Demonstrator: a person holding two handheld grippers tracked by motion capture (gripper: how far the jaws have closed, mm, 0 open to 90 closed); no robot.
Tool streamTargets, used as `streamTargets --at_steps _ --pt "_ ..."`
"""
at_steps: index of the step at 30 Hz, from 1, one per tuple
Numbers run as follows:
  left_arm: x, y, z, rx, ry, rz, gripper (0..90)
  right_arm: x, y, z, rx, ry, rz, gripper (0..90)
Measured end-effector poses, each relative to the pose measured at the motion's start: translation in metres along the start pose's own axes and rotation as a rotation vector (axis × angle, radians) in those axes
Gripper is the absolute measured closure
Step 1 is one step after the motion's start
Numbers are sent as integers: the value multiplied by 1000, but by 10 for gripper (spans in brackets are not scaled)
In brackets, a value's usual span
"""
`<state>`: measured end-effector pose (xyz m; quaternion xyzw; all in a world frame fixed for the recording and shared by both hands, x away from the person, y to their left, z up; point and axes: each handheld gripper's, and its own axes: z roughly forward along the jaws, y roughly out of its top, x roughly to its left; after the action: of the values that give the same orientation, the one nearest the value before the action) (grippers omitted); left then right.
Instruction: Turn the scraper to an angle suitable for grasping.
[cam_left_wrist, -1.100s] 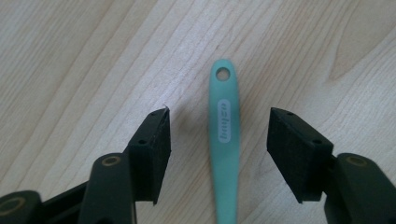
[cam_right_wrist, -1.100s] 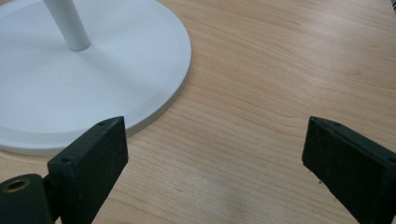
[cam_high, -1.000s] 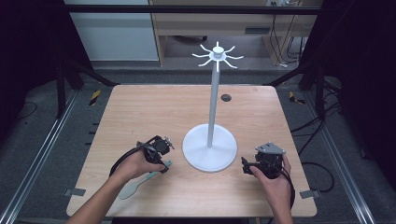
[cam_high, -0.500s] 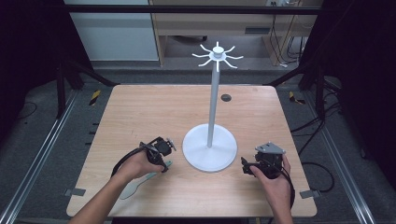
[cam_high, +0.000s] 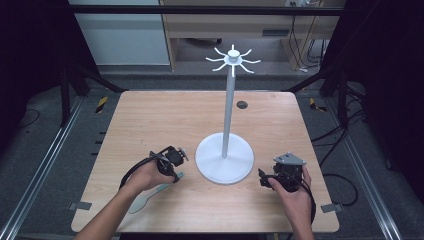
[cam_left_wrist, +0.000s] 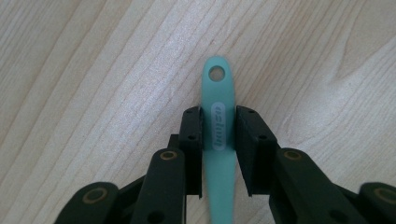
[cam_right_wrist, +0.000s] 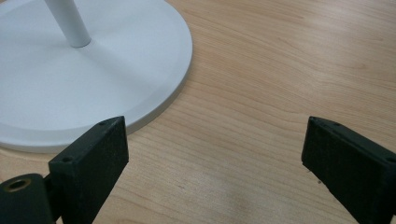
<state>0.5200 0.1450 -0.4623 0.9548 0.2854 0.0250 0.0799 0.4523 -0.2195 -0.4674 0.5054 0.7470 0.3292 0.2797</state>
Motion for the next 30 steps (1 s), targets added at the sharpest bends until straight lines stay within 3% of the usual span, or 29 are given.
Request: streamTargets --at_steps 3,7,12,21,30 --pt "0 -2 -2 -14 -11 -8 732 0 0 0 -2 2 -3 76" --pt "0 -8 -13 -70 -10 -3 735 0 0 0 -2 3 -3 76" --pt "-3 -22 -36 -181 7 -14 736 1 0 0 2 3 -6 76" --pt "-18 -64 -88 -411 103 -38 738 2 -3 2 19 -4 -22 76" --pt "-26 -96 -118 -602 125 -86 739 3 -4 4 27 -4 -30 76"
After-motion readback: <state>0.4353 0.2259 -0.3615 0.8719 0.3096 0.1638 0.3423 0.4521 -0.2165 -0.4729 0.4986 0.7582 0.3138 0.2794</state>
